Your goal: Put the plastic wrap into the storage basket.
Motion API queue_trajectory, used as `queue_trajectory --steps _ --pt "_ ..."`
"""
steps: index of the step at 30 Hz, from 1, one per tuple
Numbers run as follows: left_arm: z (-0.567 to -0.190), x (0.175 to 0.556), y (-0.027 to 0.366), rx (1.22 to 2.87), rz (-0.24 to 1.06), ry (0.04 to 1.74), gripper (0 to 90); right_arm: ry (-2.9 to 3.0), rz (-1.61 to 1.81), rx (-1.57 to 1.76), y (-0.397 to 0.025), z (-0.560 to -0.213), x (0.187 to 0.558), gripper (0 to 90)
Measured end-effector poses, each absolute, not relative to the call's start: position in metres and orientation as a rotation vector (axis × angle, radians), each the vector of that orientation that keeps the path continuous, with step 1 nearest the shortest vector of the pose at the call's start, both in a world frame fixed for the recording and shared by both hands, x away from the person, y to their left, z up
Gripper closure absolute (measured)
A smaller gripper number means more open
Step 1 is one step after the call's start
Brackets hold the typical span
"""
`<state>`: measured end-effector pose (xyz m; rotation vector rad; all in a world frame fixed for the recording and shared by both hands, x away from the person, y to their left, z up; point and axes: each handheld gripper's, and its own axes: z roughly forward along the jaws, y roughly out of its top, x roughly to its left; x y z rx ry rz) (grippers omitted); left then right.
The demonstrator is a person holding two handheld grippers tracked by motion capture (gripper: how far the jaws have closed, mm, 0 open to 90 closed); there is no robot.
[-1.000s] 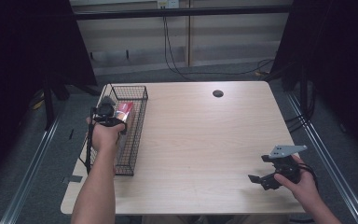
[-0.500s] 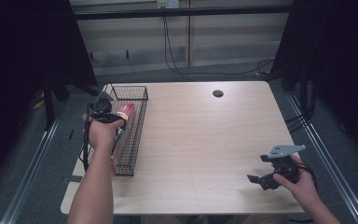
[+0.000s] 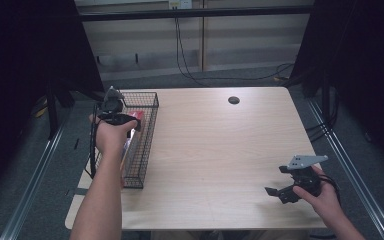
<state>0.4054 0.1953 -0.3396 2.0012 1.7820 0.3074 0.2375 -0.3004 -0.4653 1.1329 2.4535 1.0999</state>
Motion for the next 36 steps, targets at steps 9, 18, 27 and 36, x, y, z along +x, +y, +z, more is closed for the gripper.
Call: queue_trajectory --steps 9,18,27,36 --pt "-0.338 0.404 0.172 2.030 0.300 1.658 19.3 2.450 1.097 1.134 -0.301 -0.465 0.238 3.4" --pt "-0.337 0.400 0.156 2.020 0.278 1.549 14.9 2.453 1.093 1.134 -0.301 -0.465 0.238 3.4" --pt "-0.340 0.394 0.139 2.028 0.249 1.478 14.1 2.452 1.097 1.128 -0.301 -0.465 0.238 3.4" --pt "-0.346 0.387 0.117 2.028 0.212 1.408 12.2 2.453 1.104 1.125 -0.301 -0.465 0.238 3.4"
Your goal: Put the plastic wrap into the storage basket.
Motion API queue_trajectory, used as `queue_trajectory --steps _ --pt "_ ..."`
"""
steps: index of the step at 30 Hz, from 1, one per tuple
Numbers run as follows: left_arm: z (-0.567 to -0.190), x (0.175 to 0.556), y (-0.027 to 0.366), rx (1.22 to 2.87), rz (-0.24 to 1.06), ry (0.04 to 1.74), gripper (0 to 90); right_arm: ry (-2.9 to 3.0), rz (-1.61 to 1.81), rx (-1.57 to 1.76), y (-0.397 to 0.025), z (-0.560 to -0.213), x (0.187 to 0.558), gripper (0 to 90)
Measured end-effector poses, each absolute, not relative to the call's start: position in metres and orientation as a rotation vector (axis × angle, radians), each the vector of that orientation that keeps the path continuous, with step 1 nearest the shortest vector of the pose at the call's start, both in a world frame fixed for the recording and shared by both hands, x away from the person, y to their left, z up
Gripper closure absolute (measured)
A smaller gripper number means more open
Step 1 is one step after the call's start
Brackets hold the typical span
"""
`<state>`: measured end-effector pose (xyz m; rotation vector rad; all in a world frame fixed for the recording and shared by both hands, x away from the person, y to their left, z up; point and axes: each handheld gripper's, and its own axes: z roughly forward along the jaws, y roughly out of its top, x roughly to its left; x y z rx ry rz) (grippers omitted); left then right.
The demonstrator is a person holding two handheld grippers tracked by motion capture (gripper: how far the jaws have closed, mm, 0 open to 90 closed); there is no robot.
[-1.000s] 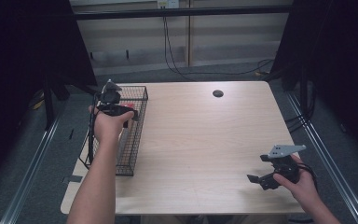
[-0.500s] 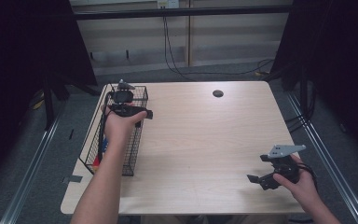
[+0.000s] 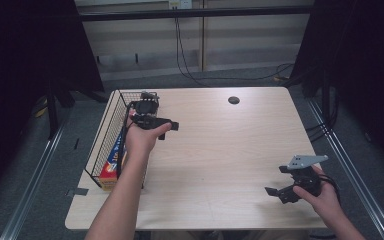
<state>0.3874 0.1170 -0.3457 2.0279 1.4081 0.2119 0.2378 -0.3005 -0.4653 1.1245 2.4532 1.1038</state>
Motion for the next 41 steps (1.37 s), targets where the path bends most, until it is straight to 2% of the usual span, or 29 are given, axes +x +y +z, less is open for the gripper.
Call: queue_trajectory --steps 21,41 --pt "-0.370 0.372 0.092 2.026 0.180 1.338 11.5 2.467 1.098 1.114 -0.299 -0.466 0.237 3.4" --pt "-0.416 0.350 0.072 2.092 0.147 1.246 10.7 2.468 1.075 1.127 -0.301 -0.469 0.238 2.8"
